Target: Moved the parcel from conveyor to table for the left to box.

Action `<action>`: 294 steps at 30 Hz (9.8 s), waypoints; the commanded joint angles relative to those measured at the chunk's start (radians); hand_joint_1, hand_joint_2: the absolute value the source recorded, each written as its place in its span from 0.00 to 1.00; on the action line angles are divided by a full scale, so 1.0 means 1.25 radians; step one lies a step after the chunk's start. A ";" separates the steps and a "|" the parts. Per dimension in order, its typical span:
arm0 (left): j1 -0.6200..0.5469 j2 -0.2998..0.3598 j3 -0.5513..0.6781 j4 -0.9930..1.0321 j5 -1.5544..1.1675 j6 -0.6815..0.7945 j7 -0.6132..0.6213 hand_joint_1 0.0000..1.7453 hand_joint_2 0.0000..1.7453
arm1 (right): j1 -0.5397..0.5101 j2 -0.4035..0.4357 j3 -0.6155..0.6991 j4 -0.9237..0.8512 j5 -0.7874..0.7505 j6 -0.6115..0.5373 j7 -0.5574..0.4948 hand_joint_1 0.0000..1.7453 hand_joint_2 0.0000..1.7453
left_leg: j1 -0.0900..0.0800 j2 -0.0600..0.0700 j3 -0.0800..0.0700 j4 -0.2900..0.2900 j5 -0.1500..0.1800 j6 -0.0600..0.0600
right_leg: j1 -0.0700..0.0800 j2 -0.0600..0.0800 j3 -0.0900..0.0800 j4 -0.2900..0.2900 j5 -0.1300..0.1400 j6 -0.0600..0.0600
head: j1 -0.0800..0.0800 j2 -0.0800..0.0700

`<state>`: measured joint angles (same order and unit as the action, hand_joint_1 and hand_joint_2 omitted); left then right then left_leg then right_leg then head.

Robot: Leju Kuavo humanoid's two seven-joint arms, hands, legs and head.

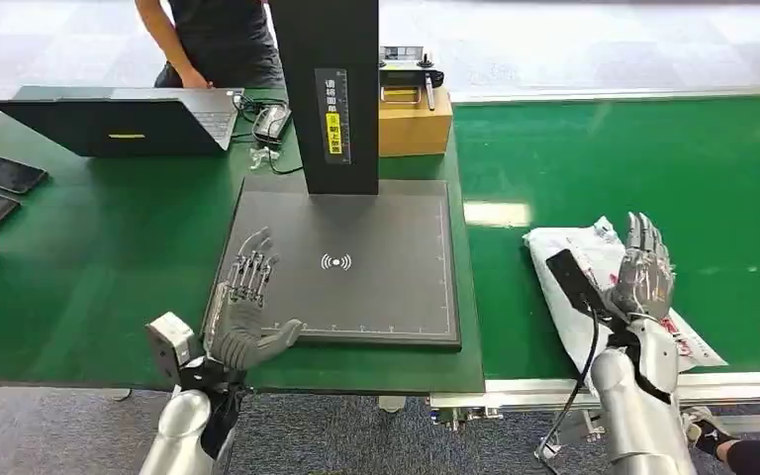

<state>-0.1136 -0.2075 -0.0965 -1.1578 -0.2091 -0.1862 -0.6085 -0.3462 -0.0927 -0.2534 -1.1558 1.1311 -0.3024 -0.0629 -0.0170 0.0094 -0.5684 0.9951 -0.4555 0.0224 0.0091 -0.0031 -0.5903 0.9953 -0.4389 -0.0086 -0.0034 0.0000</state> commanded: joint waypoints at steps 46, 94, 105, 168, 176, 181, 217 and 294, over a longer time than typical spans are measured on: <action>-0.014 0.003 0.009 0.018 -0.010 -0.001 0.015 0.00 1.00 | -0.007 0.048 0.048 0.278 -0.021 0.129 0.091 1.00 1.00 | 0.001 -0.001 0.009 -0.002 0.000 -0.002 | 0.001 0.000 0.009 -0.002 0.000 0.001 | 0.000 0.000; -0.067 0.028 -0.037 0.068 0.039 -0.001 -0.032 0.00 1.00 | -0.091 0.035 0.686 0.047 0.115 -0.229 -0.193 1.00 1.00 | 0.001 0.003 0.005 -0.002 0.000 -0.003 | 0.000 0.004 0.004 -0.001 0.000 0.001 | 0.000 0.000; -0.112 0.030 -0.048 0.111 0.054 0.010 -0.039 0.00 1.00 | -0.158 0.073 0.875 0.216 0.195 -0.230 -0.109 1.00 1.00 | 0.001 0.001 0.004 -0.002 0.000 -0.002 | 0.001 0.002 0.003 -0.001 0.000 0.001 | 0.000 0.000; -0.030 0.043 -0.041 0.053 0.219 -0.105 -0.006 0.00 1.00 | 0.116 0.007 0.415 -0.227 -0.748 0.118 -0.448 0.00 1.00 | 0.001 -0.004 0.004 -0.002 0.001 -0.002 | 0.000 -0.004 0.005 -0.001 -0.001 0.002 | 0.000 0.000; -0.028 0.043 -0.084 0.033 0.050 -0.012 0.006 0.00 1.00 | 0.237 0.057 0.248 -0.324 -0.750 0.095 -0.458 0.00 1.00 | 0.001 -0.003 0.002 0.000 0.001 -0.001 | 0.000 -0.002 0.002 0.000 -0.001 0.001 | 0.000 0.000; -0.048 0.022 -0.106 0.038 -0.048 0.073 -0.018 0.00 1.00 | 0.297 0.105 0.138 -0.397 -0.768 0.091 -0.434 0.00 1.00 | 0.001 -0.006 0.002 0.000 0.001 -0.001 | 0.000 -0.005 0.003 0.000 -0.002 0.002 | 0.000 0.000; -0.461 -0.058 -0.309 0.681 -0.579 0.170 0.427 0.00 1.00 | 0.296 0.212 -0.013 -0.431 -0.656 0.170 -0.366 0.00 1.00 | 0.001 -0.003 0.005 -0.002 0.000 -0.003 | 0.000 -0.002 0.005 -0.002 -0.001 0.002 | 0.000 0.000; -0.141 0.175 0.513 0.186 -0.619 0.592 0.241 0.00 1.00 | 0.343 0.190 -0.007 -0.465 -0.695 0.198 -0.367 0.00 1.00 | 0.001 0.000 0.004 -0.003 0.000 -0.004 | 0.001 0.001 0.003 0.000 -0.002 0.000 | 0.000 0.000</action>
<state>-0.2925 0.1033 0.5047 -0.8336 -1.0002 0.6077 -0.3090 0.1165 0.1244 -0.2480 -1.7773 0.2567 -0.0637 -0.5219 -0.0164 0.0115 -0.5658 0.9929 -0.4557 0.0203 0.0098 -0.0007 -0.5897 0.9962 -0.4412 -0.0112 -0.0038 0.0000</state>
